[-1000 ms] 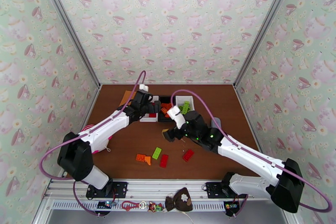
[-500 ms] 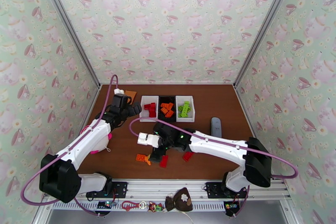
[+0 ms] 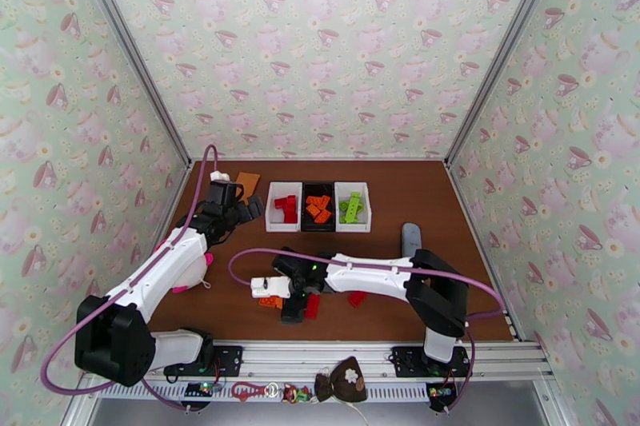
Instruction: Sort the legos into containers by color
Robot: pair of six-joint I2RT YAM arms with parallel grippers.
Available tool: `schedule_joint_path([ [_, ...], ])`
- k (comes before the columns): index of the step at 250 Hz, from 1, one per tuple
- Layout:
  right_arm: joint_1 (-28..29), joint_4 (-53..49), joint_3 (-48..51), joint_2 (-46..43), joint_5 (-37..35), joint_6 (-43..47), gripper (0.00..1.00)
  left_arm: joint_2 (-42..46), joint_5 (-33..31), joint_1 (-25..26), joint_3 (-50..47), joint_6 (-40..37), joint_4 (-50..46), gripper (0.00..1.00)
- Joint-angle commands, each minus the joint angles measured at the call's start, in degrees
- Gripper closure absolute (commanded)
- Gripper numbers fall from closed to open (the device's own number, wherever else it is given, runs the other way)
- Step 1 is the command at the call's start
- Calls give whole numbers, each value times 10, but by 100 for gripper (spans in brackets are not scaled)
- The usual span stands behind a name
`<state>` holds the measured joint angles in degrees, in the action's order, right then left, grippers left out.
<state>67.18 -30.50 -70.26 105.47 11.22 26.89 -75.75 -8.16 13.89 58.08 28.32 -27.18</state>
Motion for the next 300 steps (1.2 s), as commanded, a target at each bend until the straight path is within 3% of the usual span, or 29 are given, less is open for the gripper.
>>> schedule_joint_path([
  [1,4,9,-27,18,13,13,10,3,-4,-6,-20,-10,-6,0],
  [123,7,10,-38,68,6,3,14,3,0,-9,-26,-14,-2,0],
  [246,7,24,-35,70,1,-14,49,-2,7,-11,-27,-22,0,0],
  [300,7,36,-19,50,-7,-30,54,0,8,-11,-30,-22,1,0],
])
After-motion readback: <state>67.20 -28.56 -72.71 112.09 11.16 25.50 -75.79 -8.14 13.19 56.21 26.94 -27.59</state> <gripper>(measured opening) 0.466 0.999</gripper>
